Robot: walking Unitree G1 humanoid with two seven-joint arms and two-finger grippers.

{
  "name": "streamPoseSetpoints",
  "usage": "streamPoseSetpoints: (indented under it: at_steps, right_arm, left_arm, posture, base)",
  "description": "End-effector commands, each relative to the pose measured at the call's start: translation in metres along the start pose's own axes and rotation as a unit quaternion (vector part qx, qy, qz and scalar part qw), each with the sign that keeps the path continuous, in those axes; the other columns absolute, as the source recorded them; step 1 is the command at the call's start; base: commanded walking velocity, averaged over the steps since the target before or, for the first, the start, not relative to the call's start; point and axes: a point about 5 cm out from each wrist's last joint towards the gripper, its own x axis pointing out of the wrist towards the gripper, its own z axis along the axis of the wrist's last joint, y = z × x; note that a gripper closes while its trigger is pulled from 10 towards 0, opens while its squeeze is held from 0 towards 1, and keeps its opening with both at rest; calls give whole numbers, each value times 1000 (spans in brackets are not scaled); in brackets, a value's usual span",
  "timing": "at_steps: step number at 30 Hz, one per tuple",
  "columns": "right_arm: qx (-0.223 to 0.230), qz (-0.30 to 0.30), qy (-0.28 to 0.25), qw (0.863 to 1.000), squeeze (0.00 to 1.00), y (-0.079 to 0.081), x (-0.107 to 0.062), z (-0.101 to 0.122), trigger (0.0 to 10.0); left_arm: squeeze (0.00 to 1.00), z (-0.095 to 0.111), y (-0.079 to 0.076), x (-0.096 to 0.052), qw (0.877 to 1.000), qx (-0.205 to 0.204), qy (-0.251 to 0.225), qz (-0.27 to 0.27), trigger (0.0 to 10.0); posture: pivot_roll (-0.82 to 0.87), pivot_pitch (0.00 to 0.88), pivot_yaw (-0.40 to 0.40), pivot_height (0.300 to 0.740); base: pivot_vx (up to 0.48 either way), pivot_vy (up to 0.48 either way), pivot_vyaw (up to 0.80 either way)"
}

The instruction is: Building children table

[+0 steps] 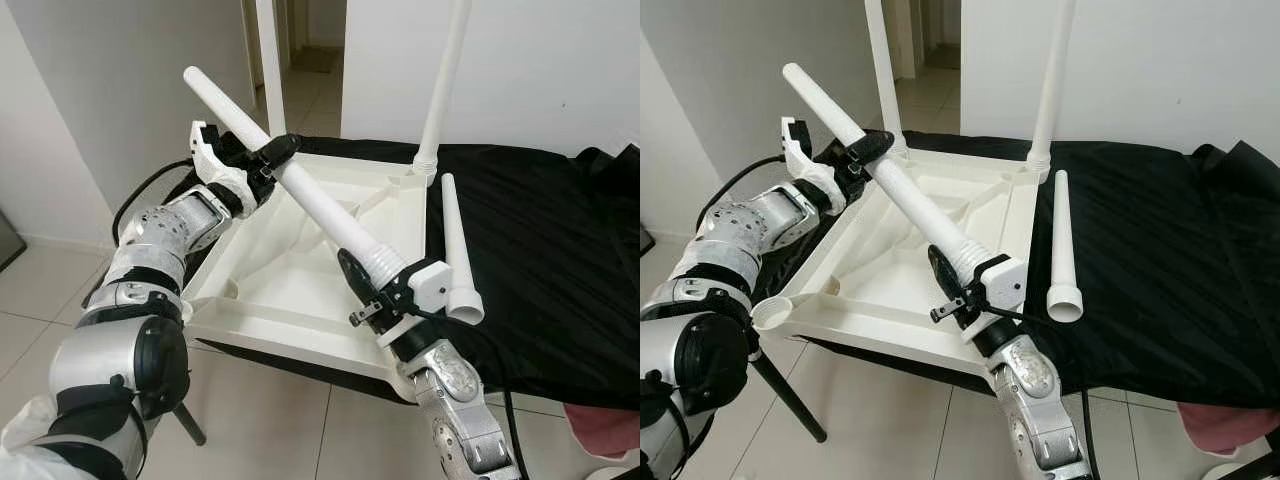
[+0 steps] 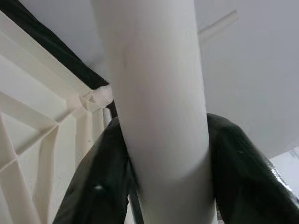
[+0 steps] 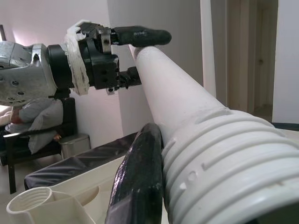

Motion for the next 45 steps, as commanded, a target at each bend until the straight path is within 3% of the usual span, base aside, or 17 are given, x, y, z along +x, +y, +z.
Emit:
streamPoseSetpoints:
  at_steps: [1, 5, 7, 14, 15, 16, 20, 21, 36, 38, 40, 45]
  right_arm:
    - [5, 19, 2, 1000, 0, 7, 0, -1, 10000]
    - [7, 19, 2, 1000, 0, 7, 0, -1, 10000]
    - [13, 21, 2, 1000, 1000, 7, -1, -1, 10000]
    - [20, 25, 3, 999, 1000, 8, -2, -2, 10000]
    - [19, 25, 4, 1000, 1000, 7, -3, -2, 10000]
    - [15, 22, 7, 1000, 1000, 6, -4, -2, 10000]
    - [10, 17, 11, 1000, 1000, 5, -5, -3, 10000]
    - [7, 15, 15, 1000, 0, 4, -7, -3, 10000]
    - [-1, -1, 40, 999, 0, -5, -22, -6, 10000]
    - [-4, -15, 47, 999, 0, -10, -27, -6, 10000]
    - [-28, -25, 60, 998, 0, -16, -29, -6, 10000]
    - [-46, -35, 79, 995, 0, -20, -28, -6, 10000]
  left_arm:
    - [0, 7, -5, 2, 1000, 14, -9, -23, 0]
    - [0, 8, -5, 1, 1000, 15, -13, -22, 0]
    - [0, 10, -3, 0, 1000, 14, -16, -17, 0]
    - [0, 15, -1, -2, 1000, 14, -25, -3, 0]
    - [0, 16, 0, -2, 1000, 22, -22, 0, 8588]
    - [0, 17, 1, -3, 999, 27, -24, 5, 10000]
    - [0, 19, 2, -4, 999, 32, -26, 10, 10000]
    - [0, 21, 2, -5, 999, 31, -29, 12, 10000]
    - [0, 40, 12, -19, 996, 38, -68, 48, 10000]
    - [0, 45, 11, -21, 995, 50, -74, 49, 10000]
    - [0, 48, 13, -24, 991, 98, -66, 55, 10000]
    - [0, 48, 15, -27, 984, 157, -57, 54, 10000]
  posture:
    - [-29, 67, 85, 740]
    - [-27, 68, 84, 740]
    - [-26, 71, 85, 740]
    - [-25, 74, 85, 740]
    - [-26, 77, 86, 740]
    - [-28, 80, 86, 740]
    - [-31, 86, 87, 740]
    - [-31, 87, 85, 740]
    - [-42, 109, 73, 740]
    - [-44, 112, 72, 740]
    - [-48, 114, 75, 740]
    - [-53, 116, 82, 740]
  base:
    - [0, 0, 0]
    - [0, 0, 0]
    - [0, 0, 0]
    - [0, 0, 0]
    - [0, 0, 0]
    - [0, 0, 0]
    - [0, 0, 0]
    - [0, 0, 0]
    - [0, 0, 0]
    - [0, 0, 0]
    - [0, 0, 0]
    - [0, 0, 0]
